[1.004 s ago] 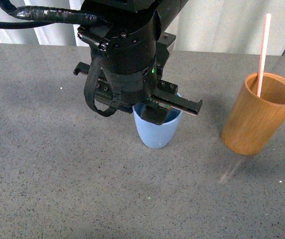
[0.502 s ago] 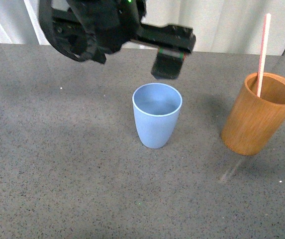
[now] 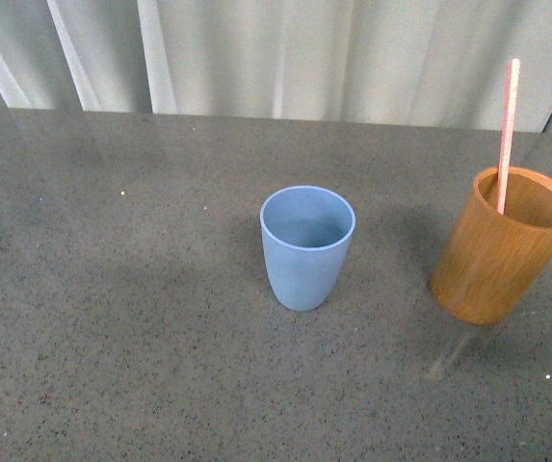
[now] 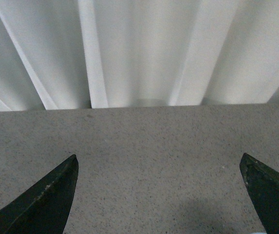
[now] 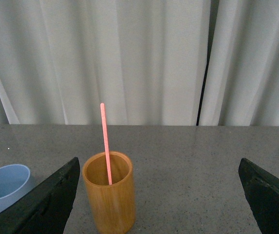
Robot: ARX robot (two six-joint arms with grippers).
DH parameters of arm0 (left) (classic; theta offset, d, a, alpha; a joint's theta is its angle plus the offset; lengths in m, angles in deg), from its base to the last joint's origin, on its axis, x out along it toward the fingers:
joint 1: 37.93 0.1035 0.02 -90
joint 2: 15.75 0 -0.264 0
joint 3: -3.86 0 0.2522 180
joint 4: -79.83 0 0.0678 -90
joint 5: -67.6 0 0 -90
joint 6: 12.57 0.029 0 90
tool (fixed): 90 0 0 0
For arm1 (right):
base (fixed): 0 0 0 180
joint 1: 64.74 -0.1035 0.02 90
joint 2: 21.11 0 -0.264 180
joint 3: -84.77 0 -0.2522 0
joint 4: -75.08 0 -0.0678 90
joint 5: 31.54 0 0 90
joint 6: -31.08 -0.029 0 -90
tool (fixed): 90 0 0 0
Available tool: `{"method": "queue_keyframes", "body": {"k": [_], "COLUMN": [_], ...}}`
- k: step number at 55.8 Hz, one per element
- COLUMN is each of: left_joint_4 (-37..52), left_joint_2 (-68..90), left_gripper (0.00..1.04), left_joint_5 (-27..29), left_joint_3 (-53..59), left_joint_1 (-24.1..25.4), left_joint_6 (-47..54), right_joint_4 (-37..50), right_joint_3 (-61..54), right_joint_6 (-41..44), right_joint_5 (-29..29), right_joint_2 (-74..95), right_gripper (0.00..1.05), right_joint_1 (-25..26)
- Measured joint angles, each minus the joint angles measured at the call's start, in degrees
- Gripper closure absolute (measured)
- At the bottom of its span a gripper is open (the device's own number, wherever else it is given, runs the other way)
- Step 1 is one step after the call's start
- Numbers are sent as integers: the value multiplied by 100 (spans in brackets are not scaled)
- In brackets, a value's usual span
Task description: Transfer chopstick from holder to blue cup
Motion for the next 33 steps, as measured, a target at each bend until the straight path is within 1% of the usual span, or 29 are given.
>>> {"method": "queue_keyframes", "body": {"k": [2,4,5,6,8,9,10,13,20,21,23,24,26,30,31,32,33], "left_joint_4": [77,584,984,1080,1849,1989,2280,2629,2929,2940,2986,2994,3012,3036,3040,3045,3045], "left_joint_2": [42,48,42,26,-74,-114,-216,-435,-1023,-1067,-1222,-1261,-1403,-1615,-1694,-1827,-1906], "left_gripper": [8,12,16,18,25,27,31,39,61,63,70,72,79,90,93,99,102], "left_joint_5": [52,219,249,247,179,153,105,35,-177,-203,-295,-317,-417,-553,-581,-669,-713], "left_joint_3": [44,221,382,424,839,931,1163,1537,2310,2367,2590,2645,2852,3130,3215,3351,3423], "left_joint_1": [-13,-4,11,24,79,98,157,295,651,678,774,793,868,973,1005,1056,1088], "left_joint_6": [31,146,197,208,282,295,321,356,382,382,389,393,404,413,417,422,411], "right_joint_4": [0,0,0,0,0,0,0,0,0,0,0,0,0,0,0,0,0], "right_joint_3": [0,0,0,0,0,0,0,0,0,0,0,0,0,0,0,0,0], "right_joint_6": [0,0,0,0,0,2,0,0,2,0,2,2,2,0,0,0,0], "right_joint_5": [-2,-2,-2,0,-2,-2,-2,-2,2,2,0,2,0,-2,-2,-2,-2], "right_joint_2": [0,0,0,0,0,0,0,0,0,0,0,0,0,0,0,0,0], "right_gripper": [10,10,10,10,10,10,10,10,10,10,10,10,10,10,10,10,10], "right_joint_1": [0,0,0,0,0,0,0,0,0,0,0,0,0,0,0,0,0]}}
